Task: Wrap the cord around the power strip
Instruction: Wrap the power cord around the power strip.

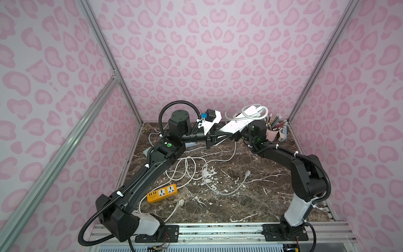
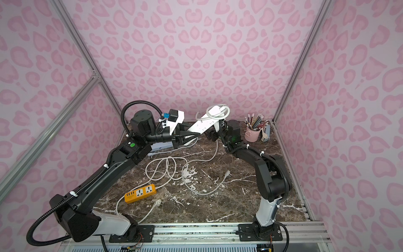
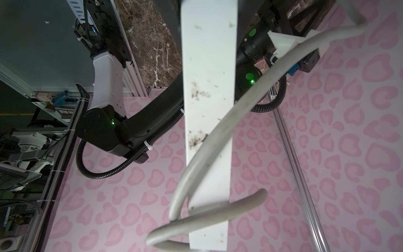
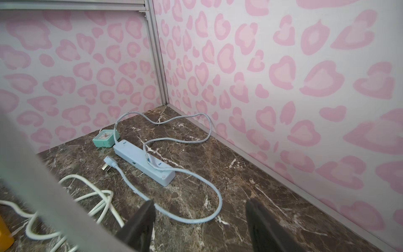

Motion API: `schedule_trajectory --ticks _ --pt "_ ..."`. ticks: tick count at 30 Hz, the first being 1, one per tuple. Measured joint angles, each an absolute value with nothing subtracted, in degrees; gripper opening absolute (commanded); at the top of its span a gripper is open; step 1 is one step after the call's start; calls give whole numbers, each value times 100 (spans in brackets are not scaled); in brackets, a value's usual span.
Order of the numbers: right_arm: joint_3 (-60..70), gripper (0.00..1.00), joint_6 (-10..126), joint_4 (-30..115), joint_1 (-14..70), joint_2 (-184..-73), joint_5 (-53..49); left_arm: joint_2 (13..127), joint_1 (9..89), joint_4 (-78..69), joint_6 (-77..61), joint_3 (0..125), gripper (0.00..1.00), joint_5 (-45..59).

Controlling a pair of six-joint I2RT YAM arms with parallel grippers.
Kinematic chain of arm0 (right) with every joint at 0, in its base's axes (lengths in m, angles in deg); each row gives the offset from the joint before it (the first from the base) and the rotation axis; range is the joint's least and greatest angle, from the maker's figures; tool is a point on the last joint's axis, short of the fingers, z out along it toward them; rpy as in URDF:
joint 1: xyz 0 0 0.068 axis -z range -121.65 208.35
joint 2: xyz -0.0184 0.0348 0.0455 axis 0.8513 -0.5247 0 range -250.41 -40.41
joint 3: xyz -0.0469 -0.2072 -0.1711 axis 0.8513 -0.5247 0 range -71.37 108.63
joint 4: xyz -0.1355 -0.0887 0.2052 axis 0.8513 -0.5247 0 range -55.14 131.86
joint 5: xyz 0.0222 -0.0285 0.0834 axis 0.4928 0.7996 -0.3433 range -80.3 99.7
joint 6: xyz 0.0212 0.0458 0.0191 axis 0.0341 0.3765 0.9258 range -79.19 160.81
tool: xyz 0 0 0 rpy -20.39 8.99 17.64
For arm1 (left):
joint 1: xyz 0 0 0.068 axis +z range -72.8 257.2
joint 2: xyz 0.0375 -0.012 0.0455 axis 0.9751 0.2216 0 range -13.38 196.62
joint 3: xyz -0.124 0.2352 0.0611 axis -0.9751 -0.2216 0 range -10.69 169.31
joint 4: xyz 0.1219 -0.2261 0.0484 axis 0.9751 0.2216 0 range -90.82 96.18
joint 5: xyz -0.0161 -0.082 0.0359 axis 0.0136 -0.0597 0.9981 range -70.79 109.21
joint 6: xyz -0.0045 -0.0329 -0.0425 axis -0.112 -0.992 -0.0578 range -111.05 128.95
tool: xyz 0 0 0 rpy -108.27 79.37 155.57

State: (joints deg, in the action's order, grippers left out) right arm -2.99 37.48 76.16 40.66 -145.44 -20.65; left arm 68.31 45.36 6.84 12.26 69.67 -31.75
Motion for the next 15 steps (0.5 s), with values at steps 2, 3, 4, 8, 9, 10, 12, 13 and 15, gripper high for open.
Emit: schedule_trajectory --ticks 2,3,4,8,9,10,12,13,15 --pt "-242 25 3860 7927 4046 -14772 -1831 6838 4571 754 1165 7002 3 -3157" --pt "-238 17 3919 8117 4046 -14868 -1686 6838 4617 756 1110 7011 3 -3120" --pt "-251 13 3954 8237 4046 -14916 -1531 6838 4672 752 1036 7013 3 -3074" --pt "-828 2 3980 8738 4003 -14761 -891 6829 5133 684 743 6976 3 -2663" --pt "-1084 0 3938 8770 3998 -14621 -753 6829 5282 667 677 6961 3 -2517" --pt "-1324 0 3870 8797 3985 -14466 -624 6833 5419 667 607 6956 3 -2351" --pt "-1866 0 3630 8814 3935 -14035 -290 6892 5701 627 470 6958 3 -1981" --pt "-2100 0 3516 8829 3900 -13814 -161 6947 5830 614 393 6969 3 -1809" --pt "-2592 0 3160 8823 3775 -13292 272 7098 6031 634 273 7006 3 -1376"
